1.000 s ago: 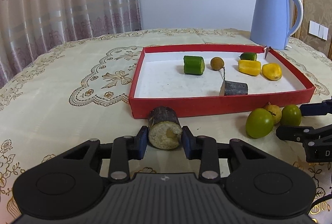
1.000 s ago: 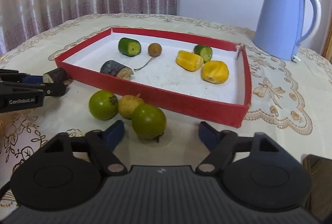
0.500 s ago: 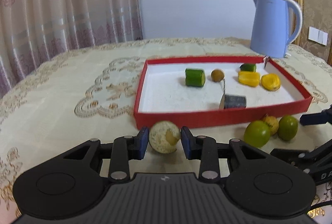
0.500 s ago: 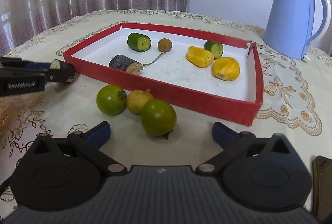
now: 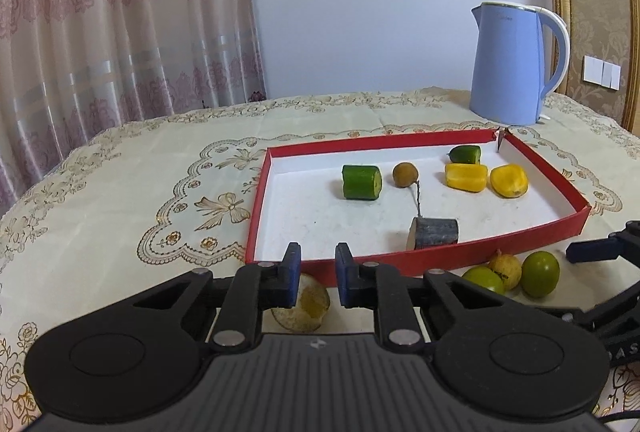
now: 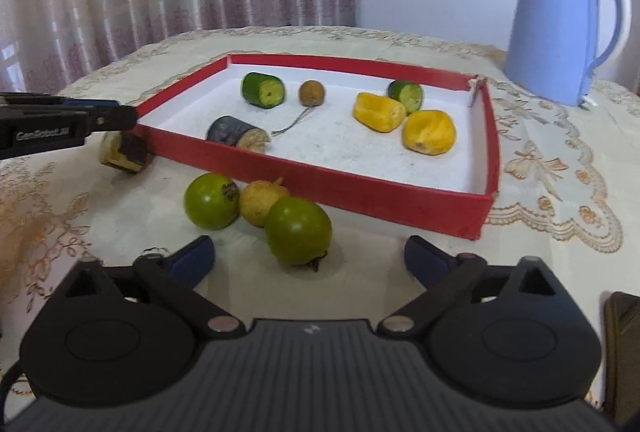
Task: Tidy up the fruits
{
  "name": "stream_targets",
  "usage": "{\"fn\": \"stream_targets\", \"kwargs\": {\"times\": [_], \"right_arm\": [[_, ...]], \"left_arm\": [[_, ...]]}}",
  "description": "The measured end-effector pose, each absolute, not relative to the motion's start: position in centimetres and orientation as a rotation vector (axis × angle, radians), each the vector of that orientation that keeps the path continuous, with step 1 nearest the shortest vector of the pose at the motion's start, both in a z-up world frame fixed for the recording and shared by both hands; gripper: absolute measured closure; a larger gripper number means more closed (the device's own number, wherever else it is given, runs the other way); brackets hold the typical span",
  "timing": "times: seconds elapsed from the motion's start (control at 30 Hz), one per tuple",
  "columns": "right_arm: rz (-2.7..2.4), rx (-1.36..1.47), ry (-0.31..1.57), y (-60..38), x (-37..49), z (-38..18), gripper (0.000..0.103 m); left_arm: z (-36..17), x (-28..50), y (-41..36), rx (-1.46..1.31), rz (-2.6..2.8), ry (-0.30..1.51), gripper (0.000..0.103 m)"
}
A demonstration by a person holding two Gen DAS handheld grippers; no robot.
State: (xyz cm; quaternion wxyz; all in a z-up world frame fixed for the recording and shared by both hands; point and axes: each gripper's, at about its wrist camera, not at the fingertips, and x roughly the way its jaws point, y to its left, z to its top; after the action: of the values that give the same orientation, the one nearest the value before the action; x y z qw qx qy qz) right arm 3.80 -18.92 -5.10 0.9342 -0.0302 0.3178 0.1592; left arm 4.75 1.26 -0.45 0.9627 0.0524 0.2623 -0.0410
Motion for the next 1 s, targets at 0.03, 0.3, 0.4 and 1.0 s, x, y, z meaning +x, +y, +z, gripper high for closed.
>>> {"fn": "stream_targets", "kwargs": {"times": [0.03, 0.3, 0.4, 1.0], "right_arm": [[0.32, -0.079, 0.647, -18.7, 3.8, -5.1, 0.01], [0.314, -0.102, 0.646, -18.4, 3.9, -5.2, 0.005], [0.319, -0.11, 0.645, -18.3, 3.8, -5.2, 0.003], [0.355, -0.102, 0.657, -18.4, 3.8, -5.3, 0.0]], "left_arm": [[-0.5, 4.7, 1.5, 0.103, -0.084, 0.533, 0.085], [-1.4, 3.3, 2.1, 0.157, -0.053, 0.497, 0.081], [-1.8, 2.5, 2.6, 0.136, -0.098, 0.5, 0.045], [-3.2, 3.7, 3.2, 0.153, -0.118, 0.549, 0.061]]}}
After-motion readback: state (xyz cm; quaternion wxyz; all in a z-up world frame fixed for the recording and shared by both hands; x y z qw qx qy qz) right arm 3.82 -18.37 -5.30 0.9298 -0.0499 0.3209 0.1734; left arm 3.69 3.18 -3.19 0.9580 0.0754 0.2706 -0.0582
